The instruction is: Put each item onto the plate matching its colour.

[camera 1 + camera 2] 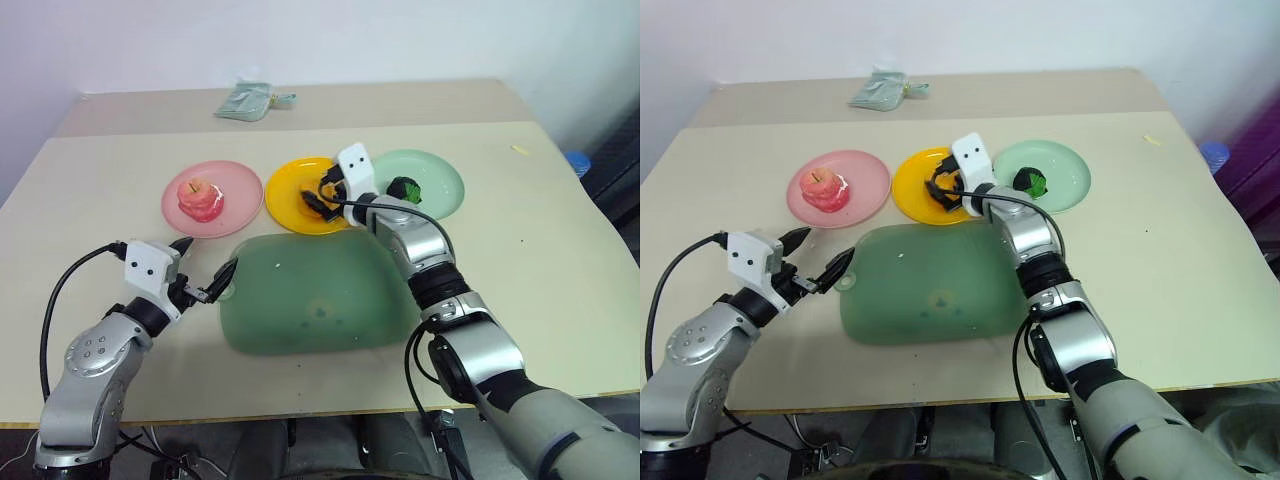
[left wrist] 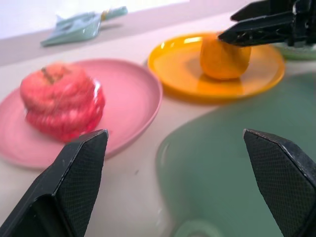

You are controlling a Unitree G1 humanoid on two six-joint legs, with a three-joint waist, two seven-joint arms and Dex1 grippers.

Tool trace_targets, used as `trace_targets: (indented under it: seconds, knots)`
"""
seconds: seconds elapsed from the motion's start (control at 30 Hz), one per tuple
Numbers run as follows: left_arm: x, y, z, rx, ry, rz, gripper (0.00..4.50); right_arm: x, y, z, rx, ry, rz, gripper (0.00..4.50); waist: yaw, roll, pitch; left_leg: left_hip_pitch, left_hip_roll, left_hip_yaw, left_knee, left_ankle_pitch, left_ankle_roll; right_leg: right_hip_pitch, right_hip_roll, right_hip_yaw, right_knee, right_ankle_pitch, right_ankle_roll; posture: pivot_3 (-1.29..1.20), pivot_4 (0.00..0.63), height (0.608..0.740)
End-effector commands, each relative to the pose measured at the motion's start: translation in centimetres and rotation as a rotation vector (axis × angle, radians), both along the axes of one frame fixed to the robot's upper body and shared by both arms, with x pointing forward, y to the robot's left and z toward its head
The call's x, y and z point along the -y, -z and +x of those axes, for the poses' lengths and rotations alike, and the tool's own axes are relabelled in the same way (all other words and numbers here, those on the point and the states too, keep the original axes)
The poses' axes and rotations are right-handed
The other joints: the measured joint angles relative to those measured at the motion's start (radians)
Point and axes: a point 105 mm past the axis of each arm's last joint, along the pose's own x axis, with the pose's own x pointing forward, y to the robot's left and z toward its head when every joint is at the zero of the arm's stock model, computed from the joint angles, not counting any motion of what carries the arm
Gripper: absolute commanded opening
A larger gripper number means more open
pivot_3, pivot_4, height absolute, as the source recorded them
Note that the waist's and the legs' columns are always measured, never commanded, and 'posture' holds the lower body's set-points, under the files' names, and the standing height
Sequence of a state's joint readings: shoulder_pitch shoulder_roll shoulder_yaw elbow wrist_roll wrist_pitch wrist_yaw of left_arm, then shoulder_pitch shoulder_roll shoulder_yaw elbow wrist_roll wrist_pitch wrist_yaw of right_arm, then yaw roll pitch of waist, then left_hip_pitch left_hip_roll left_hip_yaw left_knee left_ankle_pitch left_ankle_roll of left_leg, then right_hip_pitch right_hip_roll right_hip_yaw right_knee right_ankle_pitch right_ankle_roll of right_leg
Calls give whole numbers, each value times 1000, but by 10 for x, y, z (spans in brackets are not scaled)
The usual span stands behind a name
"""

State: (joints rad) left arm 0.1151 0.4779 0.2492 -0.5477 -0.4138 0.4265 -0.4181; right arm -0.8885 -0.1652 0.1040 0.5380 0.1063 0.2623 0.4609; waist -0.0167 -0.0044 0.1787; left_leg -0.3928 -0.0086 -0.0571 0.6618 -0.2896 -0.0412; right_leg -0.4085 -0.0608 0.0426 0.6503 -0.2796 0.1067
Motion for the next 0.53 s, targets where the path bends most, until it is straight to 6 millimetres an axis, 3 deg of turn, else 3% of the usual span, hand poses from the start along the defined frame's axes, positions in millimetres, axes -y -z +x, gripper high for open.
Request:
trace_targets:
  seconds: [0.03,0.2,0.23,0.33,0.43,0.53]
  knots:
    - [-1,-17,-9,40,-13,-7,4500,29,-34,-29,189,-141,2,4404,3,0,0,0,0,0,0,0,0,0,0,0,0,0,0,0,150,740]
    - [-33,-19,-19,-5,-97,30,4500,116,-12,-65,78,-135,-69,4404,1,0,0,1,1,0,0,0,1,2,0,0,-1,0,0,0,150,740]
    - [-51,-17,-21,-20,-150,41,4500,143,-6,-70,45,-73,-75,4404,1,0,0,1,1,0,0,0,1,2,0,0,-1,0,0,0,150,740]
    - [-91,-11,-28,-48,-280,68,4500,192,6,-80,-5,67,-94,4404,-5,1,0,3,2,2,0,0,1,3,3,1,-1,0,0,0,150,740]
    - [-135,-4,-36,-66,-473,91,4500,225,17,-90,-59,173,-94,4404,-7,1,0,4,2,3,0,-1,1,3,5,2,-1,0,-1,0,150,740]
    - [-157,0,-43,-55,-582,74,4500,234,24,-93,-81,204,-107,4404,-5,0,0,3,2,3,0,-1,1,3,5,2,-1,0,0,0,150,740]
